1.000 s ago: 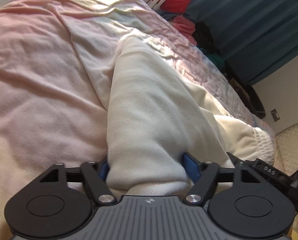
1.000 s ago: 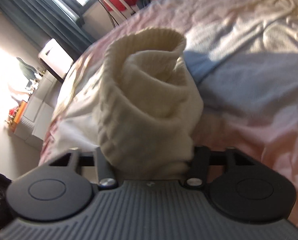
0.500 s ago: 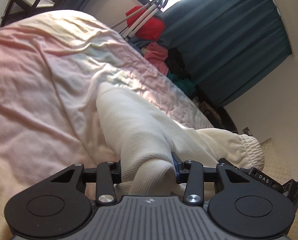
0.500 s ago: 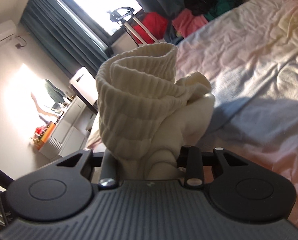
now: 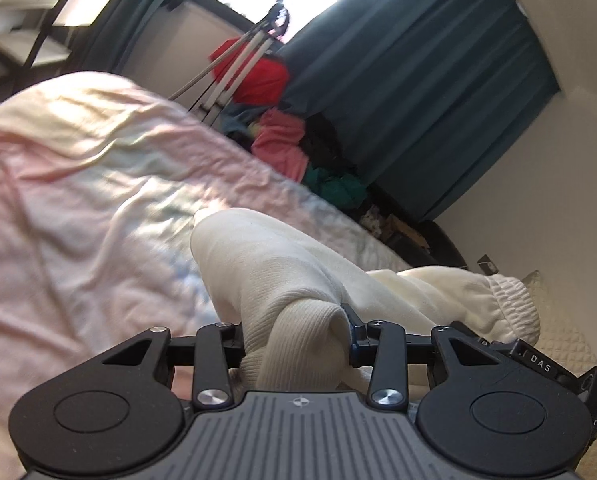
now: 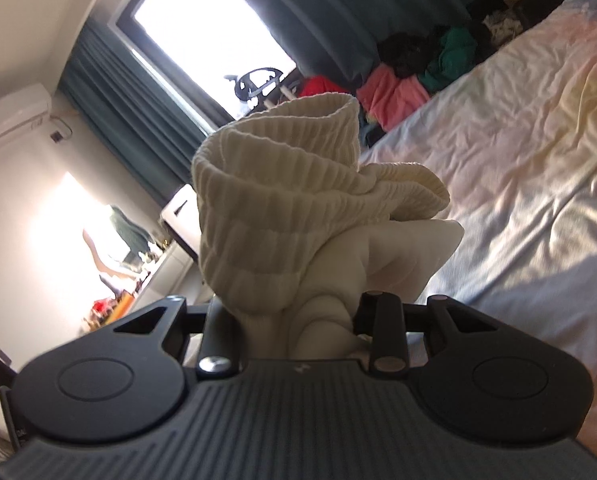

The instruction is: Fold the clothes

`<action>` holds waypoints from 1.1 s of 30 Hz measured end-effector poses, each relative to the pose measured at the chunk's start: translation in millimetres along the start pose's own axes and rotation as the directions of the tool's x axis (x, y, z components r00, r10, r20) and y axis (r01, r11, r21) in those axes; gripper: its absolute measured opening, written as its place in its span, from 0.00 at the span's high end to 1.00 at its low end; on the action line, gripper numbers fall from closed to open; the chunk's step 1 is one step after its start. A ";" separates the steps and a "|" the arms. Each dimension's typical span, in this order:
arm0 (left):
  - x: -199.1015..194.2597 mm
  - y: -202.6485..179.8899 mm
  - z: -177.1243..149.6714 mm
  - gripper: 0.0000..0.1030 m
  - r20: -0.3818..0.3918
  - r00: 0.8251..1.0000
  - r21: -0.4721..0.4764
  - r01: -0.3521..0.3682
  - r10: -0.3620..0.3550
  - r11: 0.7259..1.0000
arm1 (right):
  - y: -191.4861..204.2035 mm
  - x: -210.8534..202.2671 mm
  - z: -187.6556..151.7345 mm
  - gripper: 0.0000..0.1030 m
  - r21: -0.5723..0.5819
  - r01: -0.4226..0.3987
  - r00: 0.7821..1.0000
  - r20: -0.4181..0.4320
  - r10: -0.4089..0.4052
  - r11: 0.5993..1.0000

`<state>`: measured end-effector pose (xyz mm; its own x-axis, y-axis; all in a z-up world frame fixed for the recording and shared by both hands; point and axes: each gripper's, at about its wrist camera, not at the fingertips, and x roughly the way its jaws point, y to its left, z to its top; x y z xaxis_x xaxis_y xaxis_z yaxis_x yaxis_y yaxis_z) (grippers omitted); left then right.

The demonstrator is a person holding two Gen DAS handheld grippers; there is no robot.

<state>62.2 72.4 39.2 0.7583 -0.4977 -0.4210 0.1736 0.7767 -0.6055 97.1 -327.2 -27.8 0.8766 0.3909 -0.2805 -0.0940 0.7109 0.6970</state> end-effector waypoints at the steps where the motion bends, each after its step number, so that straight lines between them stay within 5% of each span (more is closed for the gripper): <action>1: 4.4 -6.7 3.0 0.60 0.005 1.000 0.006 0.005 -0.006 1.000 | -2.1 -2.2 5.1 0.66 0.004 -0.002 1.000 0.012 0.002 1.000; 12: 75.5 -83.4 35.5 0.60 0.001 0.999 0.091 0.050 -0.051 0.995 | -29.4 -24.6 62.3 0.66 0.050 0.021 0.990 0.136 -0.028 0.999; 21: 204.1 -182.2 63.9 0.60 -0.018 0.992 0.132 0.130 -0.128 0.983 | -83.3 -31.4 152.0 0.66 0.056 0.133 0.975 0.170 -0.140 0.990; 28: 347.4 -269.1 44.1 0.60 -0.044 0.969 0.155 0.246 -0.242 0.957 | -153.1 -40.1 241.6 0.66 0.088 0.279 0.920 0.262 -0.292 0.956; 33: 431.4 -311.4 -0.5 0.60 -0.082 0.974 0.222 0.224 -0.211 0.949 | -210.7 -35.4 262.1 0.66 0.123 0.398 0.868 0.270 -0.417 0.909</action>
<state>334.9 -384.4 45.9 0.6503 -0.6805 -0.3377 0.4743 0.7109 -0.5194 209.5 -644.0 8.2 0.9274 -0.1147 -0.3560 0.3217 0.7302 0.6027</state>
